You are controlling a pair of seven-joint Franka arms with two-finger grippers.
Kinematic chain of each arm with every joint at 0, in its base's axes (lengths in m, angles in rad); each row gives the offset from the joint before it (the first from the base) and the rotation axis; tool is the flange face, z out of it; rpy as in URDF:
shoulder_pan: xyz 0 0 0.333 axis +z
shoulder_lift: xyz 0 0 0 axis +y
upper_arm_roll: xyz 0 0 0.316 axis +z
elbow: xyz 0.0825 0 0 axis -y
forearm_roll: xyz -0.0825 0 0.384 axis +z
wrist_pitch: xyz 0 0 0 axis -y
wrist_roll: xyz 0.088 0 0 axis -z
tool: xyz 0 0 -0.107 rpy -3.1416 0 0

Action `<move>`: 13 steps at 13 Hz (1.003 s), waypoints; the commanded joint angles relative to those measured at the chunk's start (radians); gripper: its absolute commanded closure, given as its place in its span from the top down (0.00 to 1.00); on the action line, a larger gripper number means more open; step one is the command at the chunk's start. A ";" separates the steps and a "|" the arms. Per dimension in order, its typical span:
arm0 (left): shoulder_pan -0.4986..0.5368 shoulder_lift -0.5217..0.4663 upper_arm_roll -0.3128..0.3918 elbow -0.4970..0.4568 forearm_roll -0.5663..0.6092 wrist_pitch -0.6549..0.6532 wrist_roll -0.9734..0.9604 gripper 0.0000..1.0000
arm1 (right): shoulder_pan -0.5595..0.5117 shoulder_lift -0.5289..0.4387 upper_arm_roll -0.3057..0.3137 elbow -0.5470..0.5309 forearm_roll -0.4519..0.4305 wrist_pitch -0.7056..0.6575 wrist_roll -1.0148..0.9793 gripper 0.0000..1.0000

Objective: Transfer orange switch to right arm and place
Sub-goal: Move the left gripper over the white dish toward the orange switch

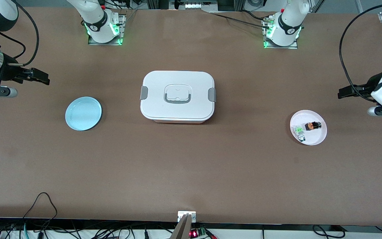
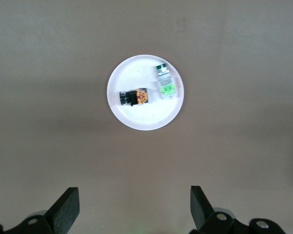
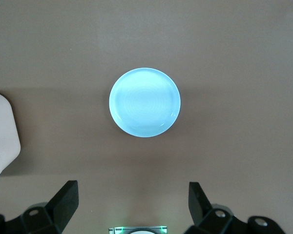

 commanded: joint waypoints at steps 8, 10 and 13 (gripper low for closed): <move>0.033 0.038 -0.008 -0.268 0.038 0.384 -0.071 1.00 | 0.001 0.002 0.001 0.016 0.020 -0.014 -0.006 1.00; 0.031 0.081 -0.011 -0.260 0.038 0.405 -0.068 1.00 | 0.004 0.000 0.001 0.016 0.020 -0.011 -0.005 1.00; 0.031 0.136 -0.014 -0.271 0.038 0.494 -0.064 1.00 | 0.006 0.002 0.001 0.016 0.022 -0.007 -0.002 1.00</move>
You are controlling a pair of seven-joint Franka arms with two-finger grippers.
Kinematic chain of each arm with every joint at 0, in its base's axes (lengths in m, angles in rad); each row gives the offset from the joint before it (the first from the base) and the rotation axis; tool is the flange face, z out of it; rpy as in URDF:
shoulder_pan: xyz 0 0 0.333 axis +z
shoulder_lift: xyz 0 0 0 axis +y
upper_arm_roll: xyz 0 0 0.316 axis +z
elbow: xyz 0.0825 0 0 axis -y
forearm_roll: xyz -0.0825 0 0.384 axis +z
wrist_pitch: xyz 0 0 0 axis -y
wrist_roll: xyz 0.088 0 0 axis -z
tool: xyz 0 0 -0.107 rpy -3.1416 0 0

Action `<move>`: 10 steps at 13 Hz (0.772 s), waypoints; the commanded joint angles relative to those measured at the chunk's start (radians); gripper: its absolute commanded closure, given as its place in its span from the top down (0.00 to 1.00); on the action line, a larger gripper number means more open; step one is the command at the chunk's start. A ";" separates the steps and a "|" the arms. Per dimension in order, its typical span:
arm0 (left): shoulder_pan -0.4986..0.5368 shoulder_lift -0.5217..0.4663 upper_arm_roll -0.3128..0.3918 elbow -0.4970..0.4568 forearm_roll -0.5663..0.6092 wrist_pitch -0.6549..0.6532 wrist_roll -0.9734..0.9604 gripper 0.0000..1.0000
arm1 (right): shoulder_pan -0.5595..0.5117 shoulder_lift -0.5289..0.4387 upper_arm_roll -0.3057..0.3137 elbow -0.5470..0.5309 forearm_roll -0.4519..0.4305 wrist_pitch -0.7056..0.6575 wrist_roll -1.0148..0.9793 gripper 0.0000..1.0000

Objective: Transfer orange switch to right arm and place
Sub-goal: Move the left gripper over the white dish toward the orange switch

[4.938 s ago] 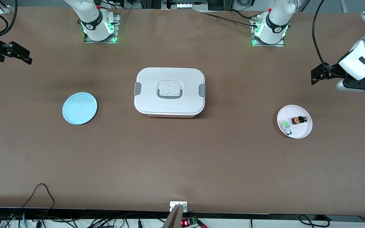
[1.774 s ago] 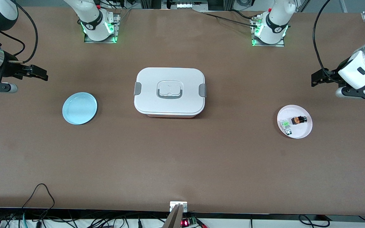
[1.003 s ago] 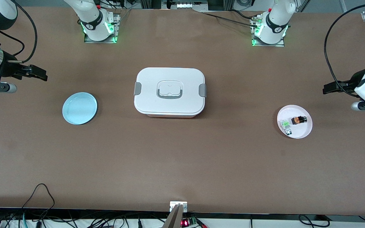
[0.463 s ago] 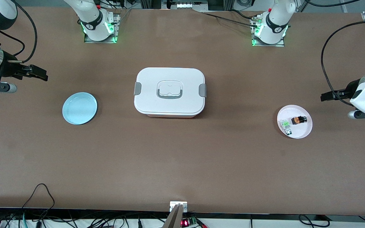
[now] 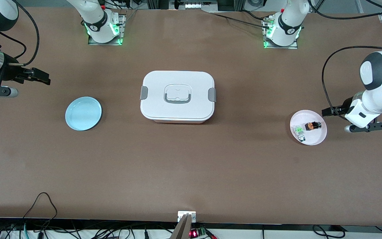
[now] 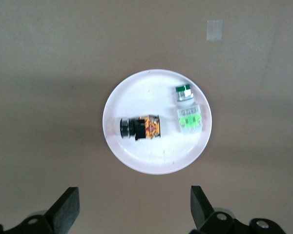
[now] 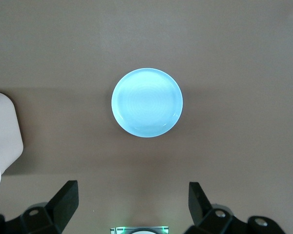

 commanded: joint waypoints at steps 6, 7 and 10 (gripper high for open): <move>0.017 0.076 -0.010 -0.153 0.024 0.291 -0.012 1.00 | -0.003 0.017 -0.005 0.012 0.079 -0.006 -0.005 1.00; 0.019 0.076 -0.010 -0.186 0.024 0.338 -0.012 0.99 | -0.003 0.017 -0.005 0.012 0.080 -0.006 -0.005 1.00; 0.024 0.105 -0.009 -0.195 0.024 0.388 -0.009 0.95 | -0.005 0.020 -0.007 0.011 0.088 -0.014 -0.005 1.00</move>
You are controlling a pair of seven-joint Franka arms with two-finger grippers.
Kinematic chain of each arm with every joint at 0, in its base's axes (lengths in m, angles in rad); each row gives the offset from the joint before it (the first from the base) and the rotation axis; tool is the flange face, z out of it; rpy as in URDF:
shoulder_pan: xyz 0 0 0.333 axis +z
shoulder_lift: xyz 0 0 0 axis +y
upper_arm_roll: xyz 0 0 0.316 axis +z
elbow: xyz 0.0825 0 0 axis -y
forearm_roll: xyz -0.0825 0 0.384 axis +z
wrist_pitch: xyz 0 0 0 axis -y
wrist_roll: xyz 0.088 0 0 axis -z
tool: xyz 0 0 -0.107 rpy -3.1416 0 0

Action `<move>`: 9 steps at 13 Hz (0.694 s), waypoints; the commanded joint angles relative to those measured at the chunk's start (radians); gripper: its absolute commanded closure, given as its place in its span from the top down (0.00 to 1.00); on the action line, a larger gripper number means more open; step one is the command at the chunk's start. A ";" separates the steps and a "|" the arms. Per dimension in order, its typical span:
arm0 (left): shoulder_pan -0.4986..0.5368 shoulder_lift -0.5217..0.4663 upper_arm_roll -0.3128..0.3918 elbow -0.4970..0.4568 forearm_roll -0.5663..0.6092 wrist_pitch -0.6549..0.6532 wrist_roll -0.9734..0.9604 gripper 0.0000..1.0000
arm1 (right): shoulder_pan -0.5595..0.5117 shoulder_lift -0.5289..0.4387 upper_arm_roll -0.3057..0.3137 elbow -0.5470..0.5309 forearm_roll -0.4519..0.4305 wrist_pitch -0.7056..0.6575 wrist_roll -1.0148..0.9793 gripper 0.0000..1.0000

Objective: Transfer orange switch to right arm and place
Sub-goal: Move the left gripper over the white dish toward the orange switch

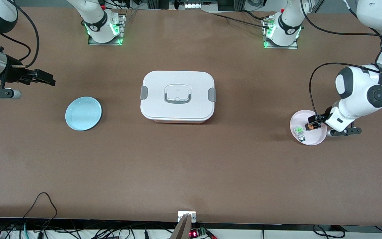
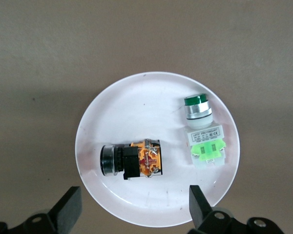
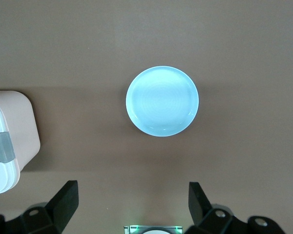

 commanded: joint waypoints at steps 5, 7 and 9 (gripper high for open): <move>0.023 0.068 -0.006 -0.009 0.026 0.175 0.009 0.99 | -0.004 0.012 -0.005 0.013 0.027 -0.018 -0.005 1.00; 0.026 0.086 -0.006 -0.011 0.026 0.199 0.040 0.98 | -0.004 0.011 -0.005 0.013 0.027 -0.021 -0.005 1.00; 0.026 0.095 -0.008 -0.012 0.026 0.208 0.040 0.98 | -0.004 0.012 -0.005 0.013 0.027 -0.021 -0.006 1.00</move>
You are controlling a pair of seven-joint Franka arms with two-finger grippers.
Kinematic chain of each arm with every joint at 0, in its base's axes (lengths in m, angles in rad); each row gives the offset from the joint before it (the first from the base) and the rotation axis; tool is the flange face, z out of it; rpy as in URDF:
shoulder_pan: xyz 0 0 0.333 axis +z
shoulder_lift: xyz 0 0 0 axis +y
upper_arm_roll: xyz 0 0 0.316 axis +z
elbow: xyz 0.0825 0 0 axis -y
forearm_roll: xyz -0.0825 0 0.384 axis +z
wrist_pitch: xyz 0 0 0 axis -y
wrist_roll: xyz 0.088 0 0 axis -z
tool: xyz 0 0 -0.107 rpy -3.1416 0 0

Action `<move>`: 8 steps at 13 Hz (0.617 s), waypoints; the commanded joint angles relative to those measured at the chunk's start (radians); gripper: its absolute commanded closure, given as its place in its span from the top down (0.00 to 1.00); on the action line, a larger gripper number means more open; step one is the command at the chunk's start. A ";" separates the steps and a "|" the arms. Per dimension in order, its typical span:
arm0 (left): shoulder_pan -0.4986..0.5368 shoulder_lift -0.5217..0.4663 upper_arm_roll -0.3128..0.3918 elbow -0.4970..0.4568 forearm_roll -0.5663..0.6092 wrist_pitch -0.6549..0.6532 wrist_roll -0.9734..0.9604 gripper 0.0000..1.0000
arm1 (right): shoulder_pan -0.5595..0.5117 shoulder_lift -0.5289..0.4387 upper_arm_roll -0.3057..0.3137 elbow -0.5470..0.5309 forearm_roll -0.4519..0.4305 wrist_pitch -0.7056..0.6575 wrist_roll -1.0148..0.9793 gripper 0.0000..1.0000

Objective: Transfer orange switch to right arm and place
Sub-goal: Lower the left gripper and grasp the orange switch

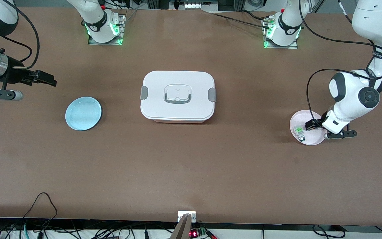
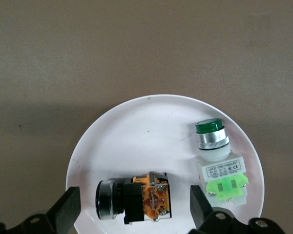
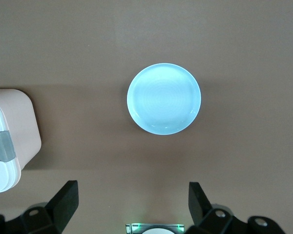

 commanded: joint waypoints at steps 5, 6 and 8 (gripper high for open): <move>0.012 0.025 -0.008 -0.044 0.025 0.072 0.015 0.96 | -0.003 0.003 -0.004 0.012 0.020 -0.017 -0.006 1.00; 0.012 0.025 -0.008 -0.065 0.025 0.112 0.015 0.96 | -0.003 0.003 -0.003 0.012 0.020 -0.016 -0.008 1.00; 0.012 0.025 -0.008 -0.078 0.025 0.132 0.015 0.95 | 0.001 0.003 0.002 0.012 0.023 -0.017 -0.011 1.00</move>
